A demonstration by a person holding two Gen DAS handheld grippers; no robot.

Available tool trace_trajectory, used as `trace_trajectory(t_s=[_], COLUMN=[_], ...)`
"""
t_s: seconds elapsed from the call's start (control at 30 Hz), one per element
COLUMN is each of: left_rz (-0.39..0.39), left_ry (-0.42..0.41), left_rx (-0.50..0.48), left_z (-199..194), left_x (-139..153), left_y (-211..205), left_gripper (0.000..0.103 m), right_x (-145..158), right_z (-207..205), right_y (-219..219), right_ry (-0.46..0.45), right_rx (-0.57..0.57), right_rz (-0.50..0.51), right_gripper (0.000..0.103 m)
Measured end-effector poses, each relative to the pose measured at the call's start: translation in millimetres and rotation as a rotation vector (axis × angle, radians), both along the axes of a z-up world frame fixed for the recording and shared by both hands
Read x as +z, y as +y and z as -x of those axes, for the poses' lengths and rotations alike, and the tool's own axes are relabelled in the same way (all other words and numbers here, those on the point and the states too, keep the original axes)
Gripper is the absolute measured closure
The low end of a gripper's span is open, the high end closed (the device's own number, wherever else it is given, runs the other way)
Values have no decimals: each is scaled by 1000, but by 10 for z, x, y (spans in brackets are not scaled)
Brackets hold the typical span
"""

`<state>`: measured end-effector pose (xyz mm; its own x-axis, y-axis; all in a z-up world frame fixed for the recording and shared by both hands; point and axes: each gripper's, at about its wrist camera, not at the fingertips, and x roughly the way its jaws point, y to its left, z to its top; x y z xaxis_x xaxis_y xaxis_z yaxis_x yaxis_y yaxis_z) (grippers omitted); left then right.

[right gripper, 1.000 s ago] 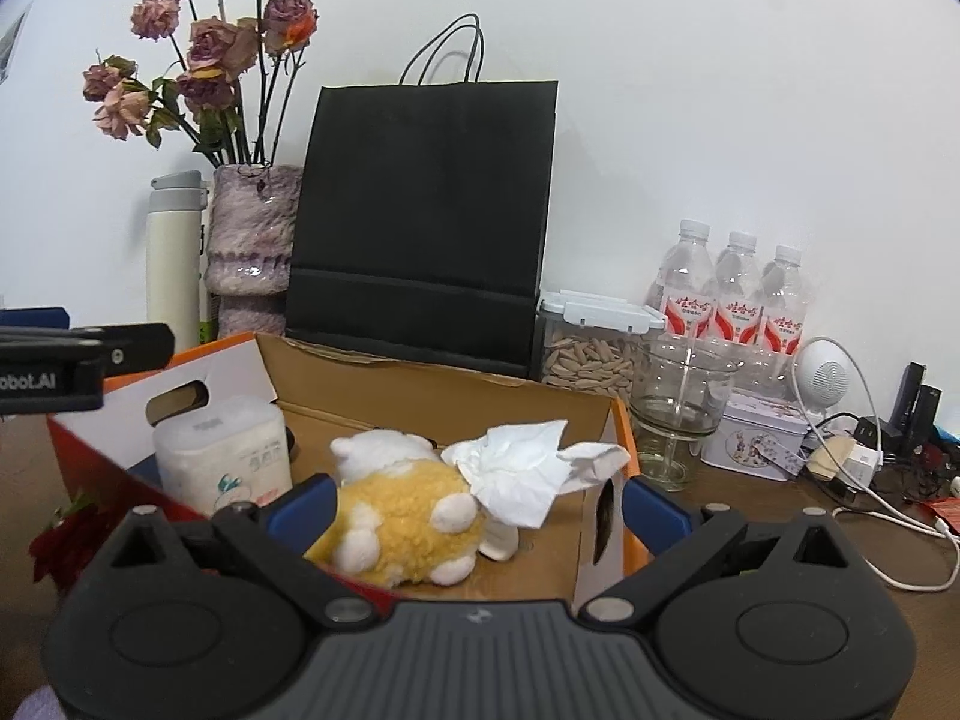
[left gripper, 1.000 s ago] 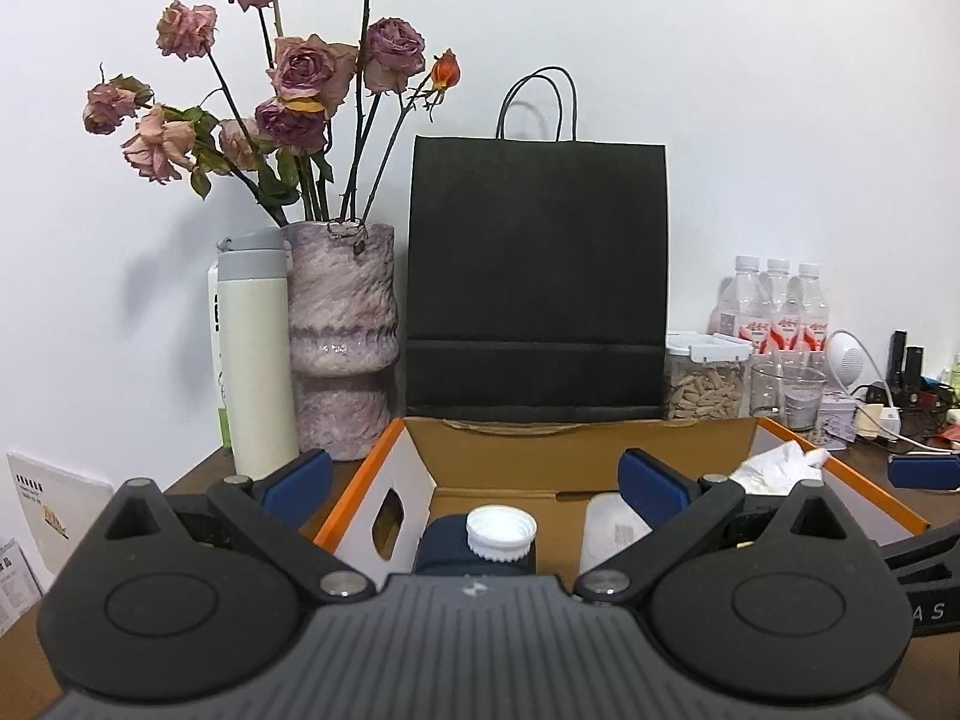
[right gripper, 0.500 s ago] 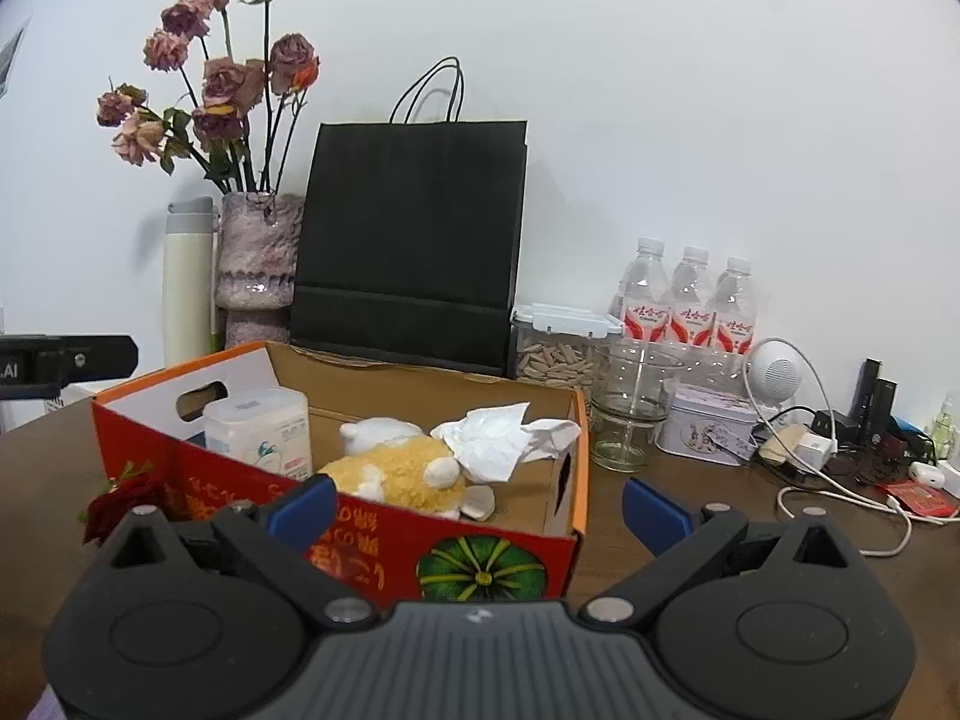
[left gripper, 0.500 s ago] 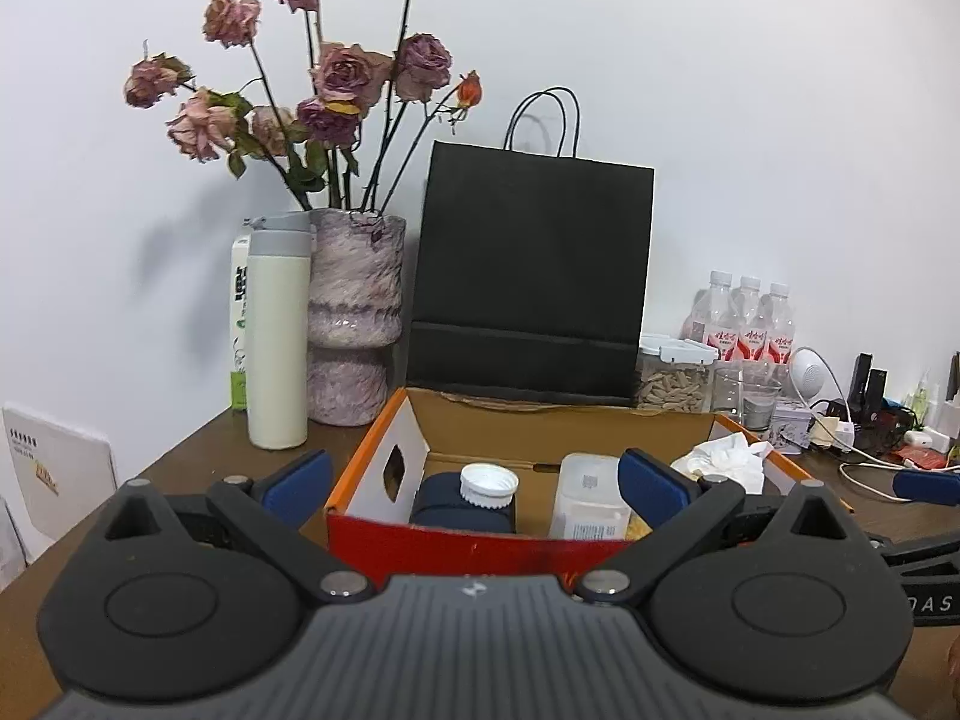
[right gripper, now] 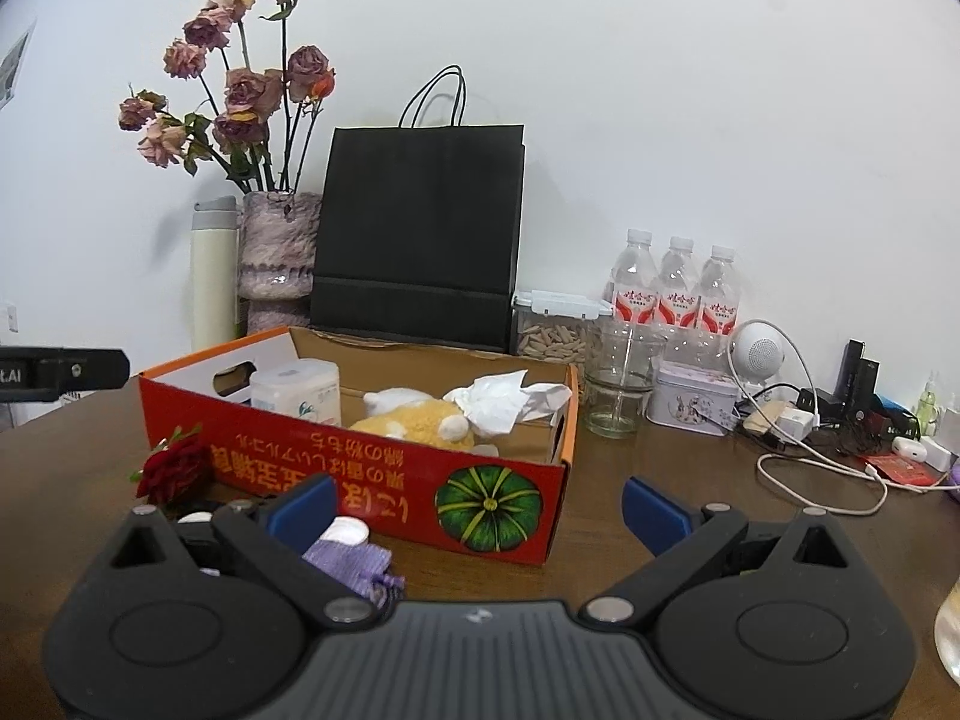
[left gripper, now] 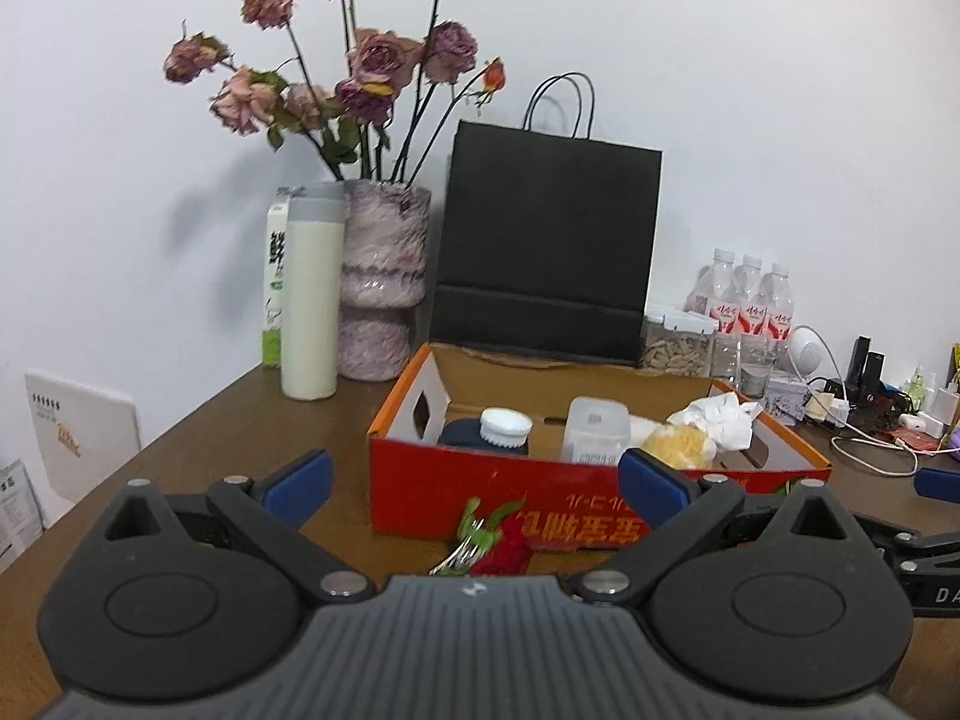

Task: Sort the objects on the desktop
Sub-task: 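Withdraw both tools from the box back over the remaining table items, then grasp the small white cap with the right tool while the left tool moves toward the red rose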

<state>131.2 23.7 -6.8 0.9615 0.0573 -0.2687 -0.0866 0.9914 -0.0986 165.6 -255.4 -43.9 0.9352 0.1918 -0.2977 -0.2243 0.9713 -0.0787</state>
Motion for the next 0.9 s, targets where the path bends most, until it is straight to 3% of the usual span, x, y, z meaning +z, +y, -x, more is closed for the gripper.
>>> trace_trajectory(t_s=[0.67,0.77,0.9], left_rz=[18,23,5], left_ry=[54,67,94], left_rx=[-5,-9,-11], left_z=[253,231,189], left_x=[-71,-79,-109], left_y=[125,159,195], left_gripper=[0,0,0], right_x=[-150,-124,-100], right_z=[316,290,110], right_y=[36,78,235], right_ry=[114,120,171], right_rx=[84,119,168], right_rz=[9,7,2], right_gripper=[2,10,30])
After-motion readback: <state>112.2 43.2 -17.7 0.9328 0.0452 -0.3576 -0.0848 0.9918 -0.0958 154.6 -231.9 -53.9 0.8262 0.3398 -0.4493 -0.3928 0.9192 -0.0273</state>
